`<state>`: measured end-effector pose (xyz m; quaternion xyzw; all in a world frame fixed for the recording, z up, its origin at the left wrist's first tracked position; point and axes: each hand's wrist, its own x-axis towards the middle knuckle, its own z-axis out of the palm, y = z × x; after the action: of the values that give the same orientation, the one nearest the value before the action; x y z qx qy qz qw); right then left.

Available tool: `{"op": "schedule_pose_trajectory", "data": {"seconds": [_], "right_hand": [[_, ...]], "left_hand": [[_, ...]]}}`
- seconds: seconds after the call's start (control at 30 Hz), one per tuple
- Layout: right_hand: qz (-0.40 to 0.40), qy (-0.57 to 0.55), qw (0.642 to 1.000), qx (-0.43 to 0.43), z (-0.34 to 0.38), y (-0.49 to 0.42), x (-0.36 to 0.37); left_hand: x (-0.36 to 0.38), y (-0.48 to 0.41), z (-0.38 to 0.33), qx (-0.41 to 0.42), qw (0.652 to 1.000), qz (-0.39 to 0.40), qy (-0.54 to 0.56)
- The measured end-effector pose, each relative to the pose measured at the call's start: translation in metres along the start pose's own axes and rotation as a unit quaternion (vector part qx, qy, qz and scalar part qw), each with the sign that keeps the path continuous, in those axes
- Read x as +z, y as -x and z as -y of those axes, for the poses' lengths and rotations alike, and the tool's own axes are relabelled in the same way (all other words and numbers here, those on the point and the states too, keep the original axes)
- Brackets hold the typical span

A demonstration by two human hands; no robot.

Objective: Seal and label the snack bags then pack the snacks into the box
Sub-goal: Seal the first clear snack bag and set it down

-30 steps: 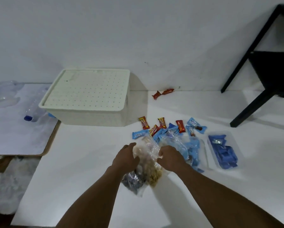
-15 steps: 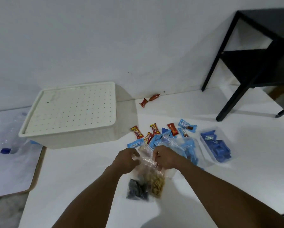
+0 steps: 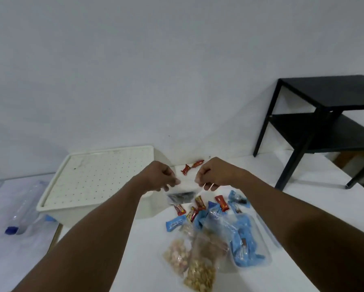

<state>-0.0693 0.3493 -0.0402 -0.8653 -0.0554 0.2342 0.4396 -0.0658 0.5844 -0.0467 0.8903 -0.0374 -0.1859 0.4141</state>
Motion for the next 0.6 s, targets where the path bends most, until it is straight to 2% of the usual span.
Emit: {"op": "schedule_pose_trajectory", "data": {"seconds": [0.4,0.6], "right_hand": [[-0.132,0.130,0.970,-0.155,0.141,0.019,-0.131],[-0.182,0.191,0.939,-0.221,0.191,0.035,-0.168]], "left_hand": [[-0.120,0.002,-0.139,0.146,0.982,-0.088,0.083],[-0.156,0.010,-0.187,0.218,0.969,-0.104,0.059]]}}
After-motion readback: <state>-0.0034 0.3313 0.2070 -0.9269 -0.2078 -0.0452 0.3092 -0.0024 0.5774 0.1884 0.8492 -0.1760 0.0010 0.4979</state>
